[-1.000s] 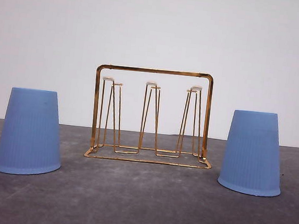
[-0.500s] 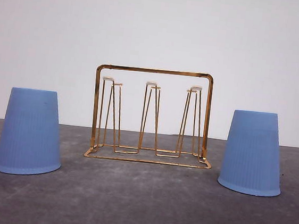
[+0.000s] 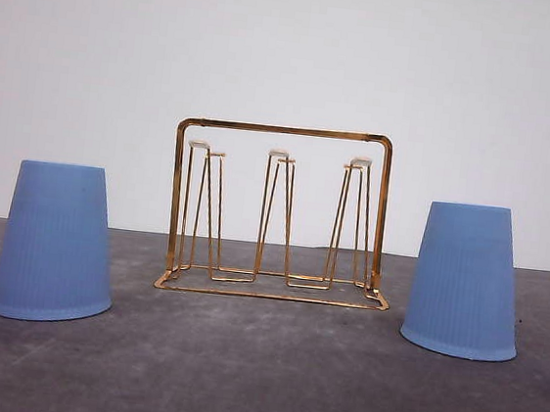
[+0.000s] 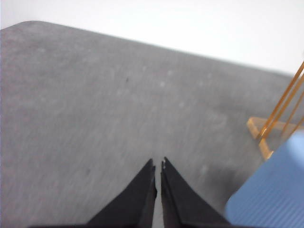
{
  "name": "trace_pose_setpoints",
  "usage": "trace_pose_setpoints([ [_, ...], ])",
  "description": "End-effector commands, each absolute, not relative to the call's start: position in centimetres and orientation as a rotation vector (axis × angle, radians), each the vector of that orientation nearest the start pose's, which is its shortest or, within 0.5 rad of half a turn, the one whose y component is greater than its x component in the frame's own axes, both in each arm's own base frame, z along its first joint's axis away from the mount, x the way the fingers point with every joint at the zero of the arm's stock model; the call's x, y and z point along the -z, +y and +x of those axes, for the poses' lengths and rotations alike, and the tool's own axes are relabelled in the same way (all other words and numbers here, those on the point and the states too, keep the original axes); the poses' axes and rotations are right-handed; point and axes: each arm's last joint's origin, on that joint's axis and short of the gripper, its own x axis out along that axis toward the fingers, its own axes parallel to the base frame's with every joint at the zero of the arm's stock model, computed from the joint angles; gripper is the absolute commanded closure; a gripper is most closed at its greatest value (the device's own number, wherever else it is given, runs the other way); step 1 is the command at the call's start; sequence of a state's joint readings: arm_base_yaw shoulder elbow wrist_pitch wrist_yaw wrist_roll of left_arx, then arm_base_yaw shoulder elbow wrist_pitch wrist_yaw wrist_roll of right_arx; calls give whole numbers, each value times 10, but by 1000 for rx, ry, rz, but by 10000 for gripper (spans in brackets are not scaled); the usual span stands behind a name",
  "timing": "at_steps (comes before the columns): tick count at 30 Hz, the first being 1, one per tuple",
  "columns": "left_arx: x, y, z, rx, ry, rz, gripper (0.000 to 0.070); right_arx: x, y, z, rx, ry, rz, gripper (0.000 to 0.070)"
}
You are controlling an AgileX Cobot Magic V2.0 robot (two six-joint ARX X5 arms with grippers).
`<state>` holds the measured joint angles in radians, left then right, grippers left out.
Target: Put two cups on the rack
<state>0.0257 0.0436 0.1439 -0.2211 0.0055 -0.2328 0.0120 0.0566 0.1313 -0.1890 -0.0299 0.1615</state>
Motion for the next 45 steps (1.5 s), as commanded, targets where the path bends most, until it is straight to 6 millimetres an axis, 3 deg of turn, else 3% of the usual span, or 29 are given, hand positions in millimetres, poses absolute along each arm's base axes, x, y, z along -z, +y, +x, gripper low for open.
trace_pose_setpoints([
  [1, -217, 2, 85, -26, 41, -309, 697, -208, 2, 90, -32, 103, 260, 695],
  [7, -295, 2, 93, -28, 90, -295, 697, -278, 5, 104, -60, 237, 219, 695],
  [11, -340, 1, 119, 19, 209, -179, 697, -316, 6, 127, -67, 386, 107, 695],
  [15, -366, 2, 154, 40, 378, -94, 697, -333, 7, 160, -100, 557, 27, 694],
  [19, -370, 1, 193, 89, 544, -62, 697, -325, 11, 192, -197, 696, 33, 694],
  [23, -357, -4, 224, 151, 680, -48, 697, -307, 15, 215, -294, 781, 66, 694],
  [31, -335, -13, 240, 198, 817, -15, 673, -296, 16, 224, -302, 842, 73, 685],
  [33, -335, -13, 240, 198, 818, -16, 559, -296, 16, 223, -305, 851, 75, 603],
  [36, -334, -13, 239, 198, 835, -21, 234, -294, 16, 222, -319, 873, 85, 327],
  [37, -334, -14, 238, 200, 840, -24, 169, -294, 16, 221, -319, 879, 86, 233],
  [39, -333, -15, 238, 204, 845, -37, 112, -293, 16, 220, -318, 892, 87, 91],
  [45, -334, -26, 239, 304, 839, -72, 108, -292, 16, 219, -318, 910, 90, 0],
])
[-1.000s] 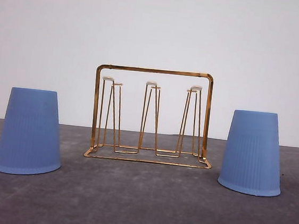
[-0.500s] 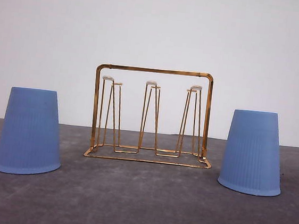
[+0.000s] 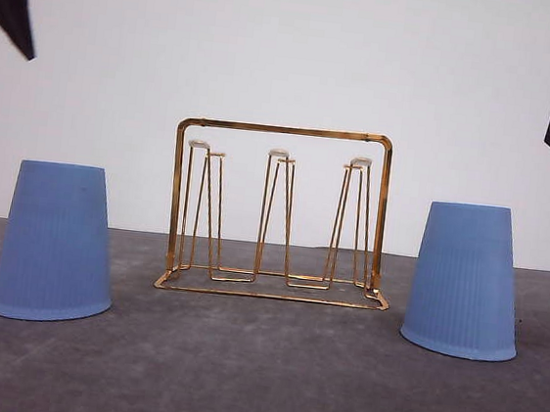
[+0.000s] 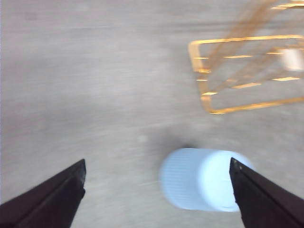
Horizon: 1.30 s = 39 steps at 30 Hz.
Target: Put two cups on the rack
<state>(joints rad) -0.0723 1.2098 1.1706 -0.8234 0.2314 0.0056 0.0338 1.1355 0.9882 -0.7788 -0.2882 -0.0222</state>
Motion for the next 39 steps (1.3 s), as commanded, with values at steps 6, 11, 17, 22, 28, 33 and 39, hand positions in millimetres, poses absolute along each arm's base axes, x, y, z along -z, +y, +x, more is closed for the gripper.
trace_pose_setpoints([
  [6, -328, -54, 245, 390, 856, -62, 107, -293, 16, 220, -317, 898, 91, 0],
  [11, -313, -80, 255, 422, 901, -1, 103, -293, 16, 220, -317, 899, 91, 0],
  [17, -285, -102, 270, 429, 1004, 60, 103, -293, 16, 220, -317, 899, 91, 0],
  [22, -264, -112, 281, 393, 1064, 109, 103, -293, 16, 220, -317, 899, 91, 0],
  [28, -248, -117, 288, 377, 1123, 128, 109, -293, 16, 220, -317, 899, 91, 0],
  [33, -245, -116, 287, 370, 1155, 127, 172, -293, 16, 220, -317, 899, 91, 0],
  [39, -245, -116, 286, 366, 1167, 126, 359, -293, 16, 220, -317, 898, 90, 0],
])
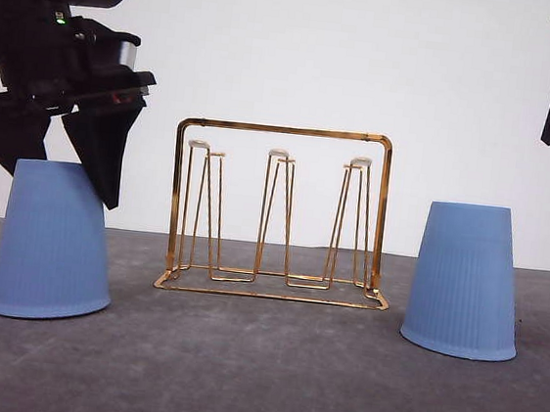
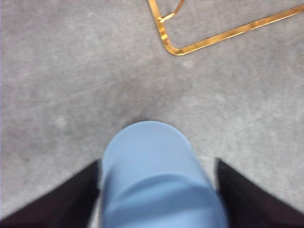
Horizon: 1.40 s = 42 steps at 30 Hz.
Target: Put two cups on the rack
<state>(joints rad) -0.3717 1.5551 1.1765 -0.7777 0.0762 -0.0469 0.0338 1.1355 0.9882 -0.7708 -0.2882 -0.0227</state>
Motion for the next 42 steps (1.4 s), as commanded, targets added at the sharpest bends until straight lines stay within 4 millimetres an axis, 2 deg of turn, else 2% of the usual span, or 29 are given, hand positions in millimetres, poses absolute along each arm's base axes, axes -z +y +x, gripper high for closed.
trace_pose_setpoints([
  [1, -245, -115, 285, 366, 1171, 127, 359, -293, 16, 220, -316, 898, 90, 0],
  [8, -253, -116, 286, 370, 1172, 125, 359, -293, 16, 220, -315, 898, 89, 0],
  [21, -324, -120, 296, 397, 1027, 121, 358, -293, 16, 220, -316, 896, 89, 0],
  [28, -353, -120, 295, 405, 966, 112, 358, -293, 16, 220, -315, 895, 89, 0],
  [33, -364, -122, 297, 413, 903, 102, 355, -293, 16, 220, -315, 892, 88, 0],
  [42, -370, -129, 299, 440, 841, 87, 352, -293, 16, 220, -315, 891, 88, 0],
])
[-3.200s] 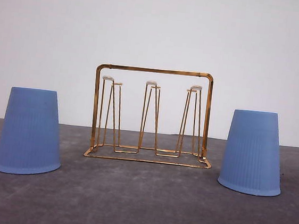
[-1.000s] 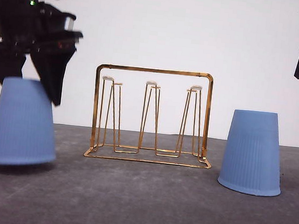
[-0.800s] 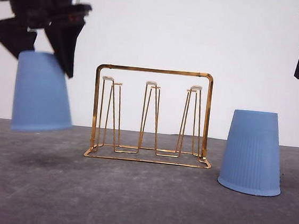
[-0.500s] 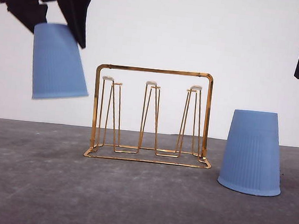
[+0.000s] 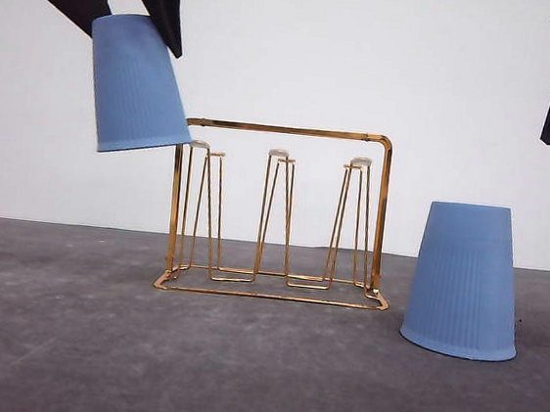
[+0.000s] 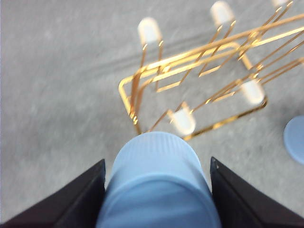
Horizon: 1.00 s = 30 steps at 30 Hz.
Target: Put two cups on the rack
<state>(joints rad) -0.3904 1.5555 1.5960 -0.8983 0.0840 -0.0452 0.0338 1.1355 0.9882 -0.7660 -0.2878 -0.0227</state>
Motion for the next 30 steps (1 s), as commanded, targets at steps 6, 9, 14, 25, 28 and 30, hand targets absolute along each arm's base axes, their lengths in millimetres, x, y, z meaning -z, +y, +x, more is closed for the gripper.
trace_pose_setpoints([
  [6, -374, -132, 302, 450, 789, 80, 352, -294, 16, 221, -316, 884, 87, 0],
  [9, -375, -132, 302, 450, 786, 74, 352, -294, 16, 221, -316, 877, 86, 0],
  [14, -379, -132, 302, 449, 774, 72, 352, -295, 17, 222, -316, 869, 85, 0],
  [25, -391, -135, 308, 460, 677, 56, 352, -295, 17, 222, -316, 868, 85, 0],
  [28, -385, -140, 313, 464, 683, 59, 351, -295, 17, 222, -316, 868, 85, 0],
  [30, -380, -143, 319, 465, 690, 60, 351, -295, 16, 222, -316, 868, 84, 0],
])
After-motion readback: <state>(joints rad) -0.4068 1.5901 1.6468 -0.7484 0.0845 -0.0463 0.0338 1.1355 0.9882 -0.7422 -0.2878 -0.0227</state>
